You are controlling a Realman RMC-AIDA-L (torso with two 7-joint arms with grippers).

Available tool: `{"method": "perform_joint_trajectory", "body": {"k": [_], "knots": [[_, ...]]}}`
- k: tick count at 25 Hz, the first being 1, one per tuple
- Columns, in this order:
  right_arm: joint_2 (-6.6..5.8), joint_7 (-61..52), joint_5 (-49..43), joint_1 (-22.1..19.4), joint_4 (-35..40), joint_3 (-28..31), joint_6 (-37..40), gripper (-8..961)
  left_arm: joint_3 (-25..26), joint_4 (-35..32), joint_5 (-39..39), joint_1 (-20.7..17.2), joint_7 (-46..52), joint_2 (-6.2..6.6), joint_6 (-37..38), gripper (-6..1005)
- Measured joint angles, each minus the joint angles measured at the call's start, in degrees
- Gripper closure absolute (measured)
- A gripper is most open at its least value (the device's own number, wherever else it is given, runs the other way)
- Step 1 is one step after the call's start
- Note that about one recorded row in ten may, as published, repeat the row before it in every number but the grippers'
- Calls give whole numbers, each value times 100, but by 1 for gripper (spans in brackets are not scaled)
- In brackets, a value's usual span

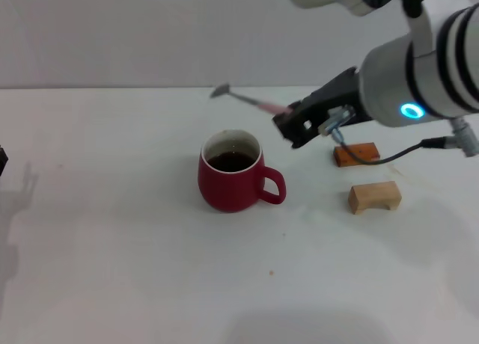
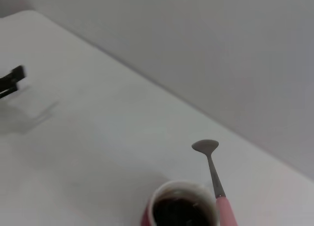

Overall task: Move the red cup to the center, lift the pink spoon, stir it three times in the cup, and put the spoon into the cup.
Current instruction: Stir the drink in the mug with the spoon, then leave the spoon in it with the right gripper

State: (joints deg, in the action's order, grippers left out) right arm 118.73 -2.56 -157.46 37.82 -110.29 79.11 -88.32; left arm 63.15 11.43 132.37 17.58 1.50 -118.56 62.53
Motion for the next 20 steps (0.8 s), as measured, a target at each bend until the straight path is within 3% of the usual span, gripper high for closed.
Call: {"method": "perform_joint_trajectory", "body": {"k": [5, 18, 20], "knots": [[-28, 4, 152, 191, 244, 115, -209, 795, -4, -21, -1, 0, -28, 6, -120, 189], [9, -619, 188, 544, 24, 371, -837, 795, -4, -12, -1, -13, -15, 26, -155, 189], [10, -736, 320, 614, 95, 426, -987, 795, -4, 28, -5, -4, -11, 79, -186, 189]]}}
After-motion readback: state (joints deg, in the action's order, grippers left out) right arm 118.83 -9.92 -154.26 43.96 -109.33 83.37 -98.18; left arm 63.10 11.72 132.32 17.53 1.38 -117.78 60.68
